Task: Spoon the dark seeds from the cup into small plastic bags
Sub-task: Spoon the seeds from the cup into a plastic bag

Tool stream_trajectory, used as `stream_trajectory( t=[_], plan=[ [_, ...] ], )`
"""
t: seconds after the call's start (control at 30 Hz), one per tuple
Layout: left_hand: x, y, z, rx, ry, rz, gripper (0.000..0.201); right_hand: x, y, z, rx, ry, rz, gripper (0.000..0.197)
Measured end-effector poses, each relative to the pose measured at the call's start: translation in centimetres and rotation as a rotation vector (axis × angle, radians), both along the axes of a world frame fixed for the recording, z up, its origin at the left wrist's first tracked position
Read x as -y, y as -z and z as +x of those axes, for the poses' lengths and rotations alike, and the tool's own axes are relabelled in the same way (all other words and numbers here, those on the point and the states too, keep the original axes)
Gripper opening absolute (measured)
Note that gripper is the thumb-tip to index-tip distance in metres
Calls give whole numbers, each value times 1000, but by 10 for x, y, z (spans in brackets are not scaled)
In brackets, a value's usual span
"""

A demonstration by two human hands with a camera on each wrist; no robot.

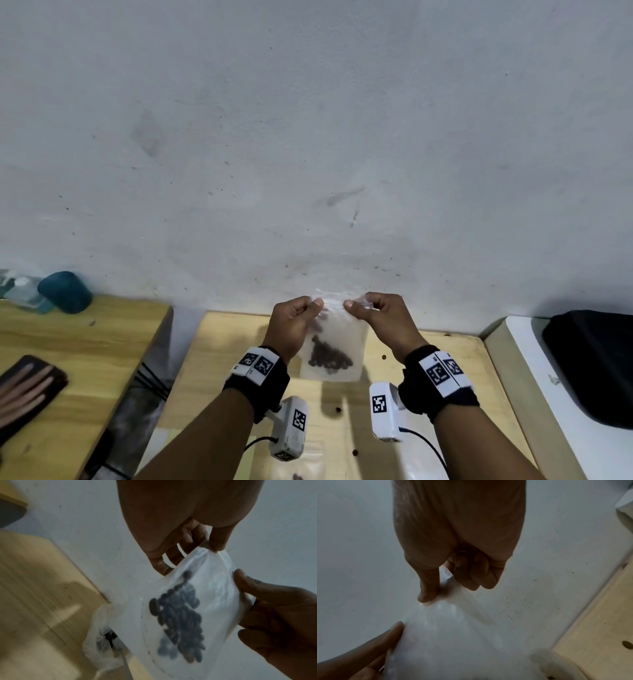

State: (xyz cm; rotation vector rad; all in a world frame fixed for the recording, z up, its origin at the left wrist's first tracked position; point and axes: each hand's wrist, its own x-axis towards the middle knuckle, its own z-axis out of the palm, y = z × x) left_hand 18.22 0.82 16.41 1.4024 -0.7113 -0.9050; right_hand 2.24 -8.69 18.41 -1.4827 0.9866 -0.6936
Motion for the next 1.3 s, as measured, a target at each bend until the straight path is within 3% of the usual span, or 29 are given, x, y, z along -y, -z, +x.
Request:
stream_trajectory(
  t=[0.13,0.27,0.4,0.5,0.63,0.73,0.83,0.93,1.07,1.2,1.3],
  plan=[
    [1,1,4,-38,-26,-4,23,-1,0,-7,40,19,120,40],
    [-1,5,1,-47,-1,17,24,-4,4,-9,85,71,183,35],
    [1,11,0,-134,-26,66,26,-18,10,-6,96,182,101,24],
    [4,26,7,-159,-127,112,35,-25,22,-8,59,125,27,24],
    [-5,39,9,-75,-172,141,19,-36,47,-11,-73,98,48,15],
    [-23,47,7,41,-62,190,39,-46,66,-14,-57,190,114,14],
    [-49,71,6,112,20,309,24,-60,94,-17,-203,74,161,18],
    [-81,101,5,62,99,520,25,-82,125,-24,-381,-114,234,27],
    [-123,136,3,-52,204,746,22,-117,152,-29,-578,-315,289,24],
    [-151,159,1,-113,230,822,23,-143,168,-30,-684,-463,286,30],
    [-156,169,2,-64,239,844,21,-152,175,-31,-699,-479,268,32]
  ],
)
